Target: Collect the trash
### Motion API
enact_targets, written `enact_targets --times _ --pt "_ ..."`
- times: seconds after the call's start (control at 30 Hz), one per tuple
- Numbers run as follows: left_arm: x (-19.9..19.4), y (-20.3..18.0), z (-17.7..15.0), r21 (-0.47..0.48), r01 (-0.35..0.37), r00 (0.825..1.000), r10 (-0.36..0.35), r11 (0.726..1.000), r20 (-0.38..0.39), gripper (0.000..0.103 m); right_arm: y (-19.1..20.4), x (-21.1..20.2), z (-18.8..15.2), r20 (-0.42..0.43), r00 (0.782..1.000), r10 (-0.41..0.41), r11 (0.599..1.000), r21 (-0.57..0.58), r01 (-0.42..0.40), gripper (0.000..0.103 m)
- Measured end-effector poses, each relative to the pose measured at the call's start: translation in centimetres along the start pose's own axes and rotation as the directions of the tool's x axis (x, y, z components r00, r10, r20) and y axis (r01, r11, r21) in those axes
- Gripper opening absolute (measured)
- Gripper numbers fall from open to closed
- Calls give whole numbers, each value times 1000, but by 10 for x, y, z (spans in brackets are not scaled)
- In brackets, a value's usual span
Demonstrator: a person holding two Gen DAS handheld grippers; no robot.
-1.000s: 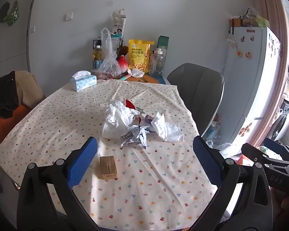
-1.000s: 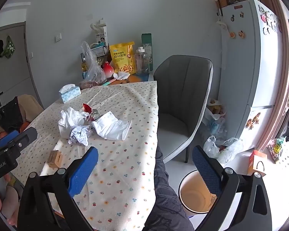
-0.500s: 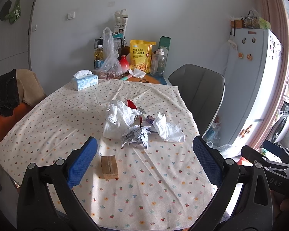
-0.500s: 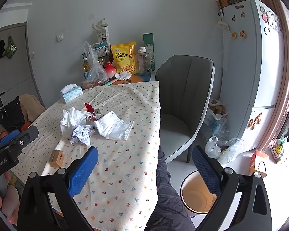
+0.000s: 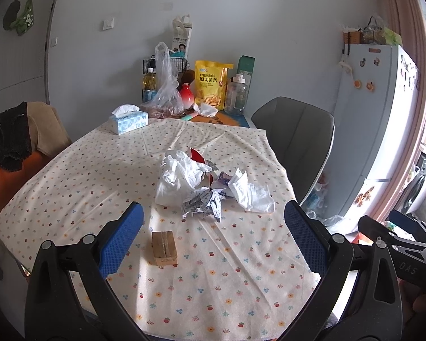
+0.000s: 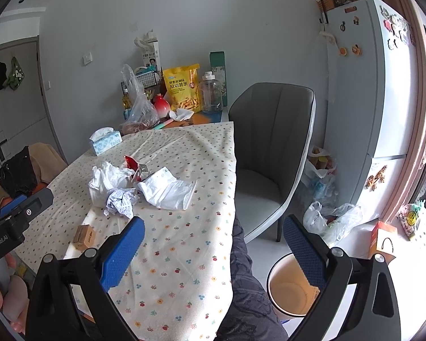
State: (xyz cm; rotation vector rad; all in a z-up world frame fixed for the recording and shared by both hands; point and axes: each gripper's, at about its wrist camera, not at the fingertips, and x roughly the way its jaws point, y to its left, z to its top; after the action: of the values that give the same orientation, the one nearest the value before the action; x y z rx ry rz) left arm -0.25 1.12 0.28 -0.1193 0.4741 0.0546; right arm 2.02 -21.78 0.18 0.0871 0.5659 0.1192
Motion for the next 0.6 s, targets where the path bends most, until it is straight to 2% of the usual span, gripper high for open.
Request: enact_targets --times 0.6 --pt "-3 -1 2 -5 11 1000 -11 1000 19 98 -2 -3 1 4 1000 -7 1000 -10 7 95"
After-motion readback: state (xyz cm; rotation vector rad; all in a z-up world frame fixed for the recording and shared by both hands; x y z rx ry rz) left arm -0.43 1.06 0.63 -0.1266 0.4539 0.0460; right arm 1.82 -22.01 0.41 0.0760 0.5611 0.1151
